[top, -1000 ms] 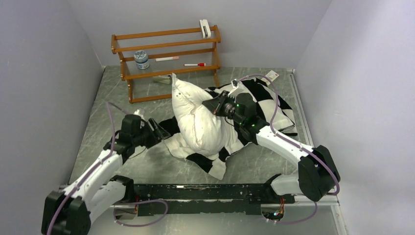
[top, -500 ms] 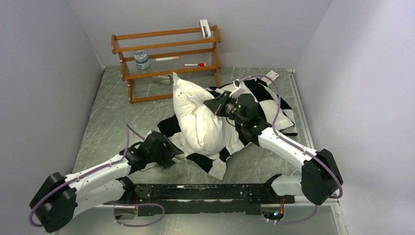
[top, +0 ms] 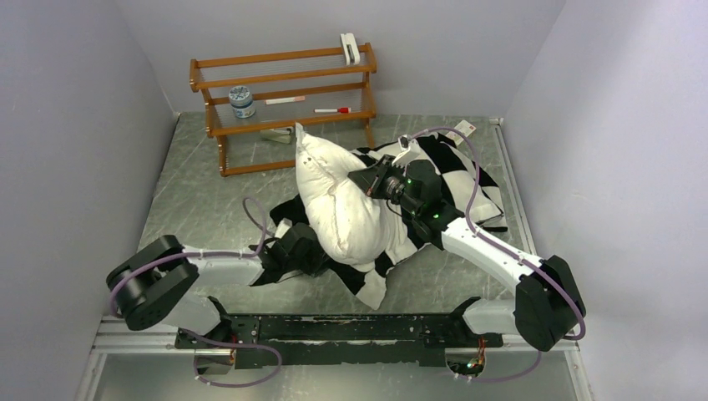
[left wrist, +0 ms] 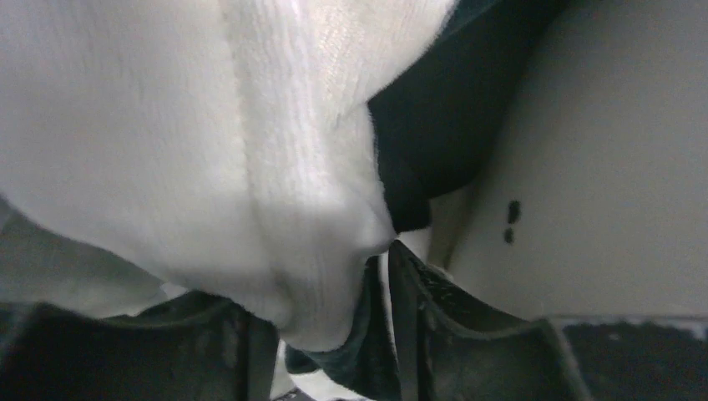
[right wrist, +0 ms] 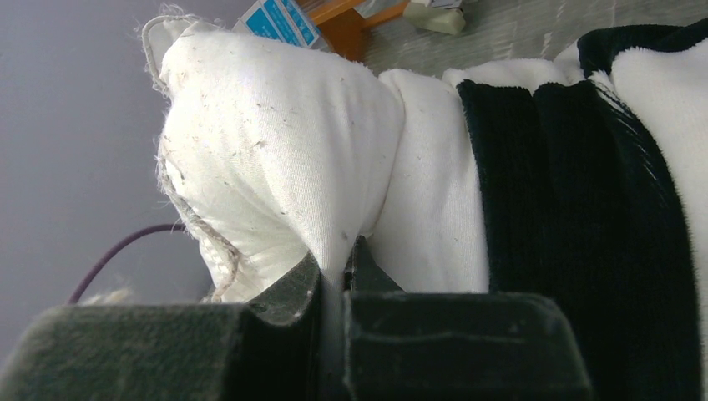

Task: Put the pillow into the pillowcase

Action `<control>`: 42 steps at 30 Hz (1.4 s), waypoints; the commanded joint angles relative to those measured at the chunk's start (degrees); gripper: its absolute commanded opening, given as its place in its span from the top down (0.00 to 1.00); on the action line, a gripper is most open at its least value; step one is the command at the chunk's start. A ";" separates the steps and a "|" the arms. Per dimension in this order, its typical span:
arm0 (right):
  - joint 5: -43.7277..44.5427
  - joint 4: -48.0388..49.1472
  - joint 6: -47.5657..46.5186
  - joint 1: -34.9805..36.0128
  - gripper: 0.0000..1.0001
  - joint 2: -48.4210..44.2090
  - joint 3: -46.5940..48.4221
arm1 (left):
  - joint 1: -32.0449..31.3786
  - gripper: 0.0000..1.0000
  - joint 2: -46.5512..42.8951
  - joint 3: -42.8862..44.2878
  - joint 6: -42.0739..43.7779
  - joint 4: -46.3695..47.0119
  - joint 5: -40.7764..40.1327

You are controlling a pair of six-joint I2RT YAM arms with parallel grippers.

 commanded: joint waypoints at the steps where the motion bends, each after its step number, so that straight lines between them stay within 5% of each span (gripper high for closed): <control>1: 6.04 -0.71 -2.66 -1.35 1.00 -0.61 -0.64 | -0.81 0.74 3.49 0.55 2.47 2.84 -1.81; 3: 6.48 -1.08 -4.59 -1.35 1.00 -0.11 -0.74 | -0.39 0.94 -2.41 0.99 9.24 -0.71 -3.67; 11: 14.00 -4.36 -14.25 -1.06 1.00 0.03 -7.74 | 4.59 0.95 -42.88 7.28 33.21 -20.86 -12.12; 16: 10.60 -7.95 -14.48 -0.56 1.00 -2.66 -8.18 | 4.81 0.95 -39.81 12.25 43.47 -21.61 -5.64; 26: 8.59 -35.39 -18.26 10.76 0.42 -6.97 14.68 | 4.81 0.95 -33.87 12.36 53.36 -12.75 -1.02; 30: 12.86 -41.46 -17.36 14.94 0.31 -8.30 21.79 | 4.82 0.95 -32.19 11.62 54.98 -8.07 -0.05; 33: 19.26 -43.73 -17.54 15.13 0.31 -9.88 24.00 | 4.82 0.95 -31.11 12.15 55.05 -11.06 -0.89; 39: 29.57 -43.71 -24.29 15.08 0.57 -8.82 23.29 | 4.82 0.95 -32.09 11.51 56.26 -12.84 -2.60; 42: 32.28 -44.97 -28.01 15.09 0.59 -6.20 24.51 | 4.86 0.95 -32.31 11.53 56.62 -12.76 -2.52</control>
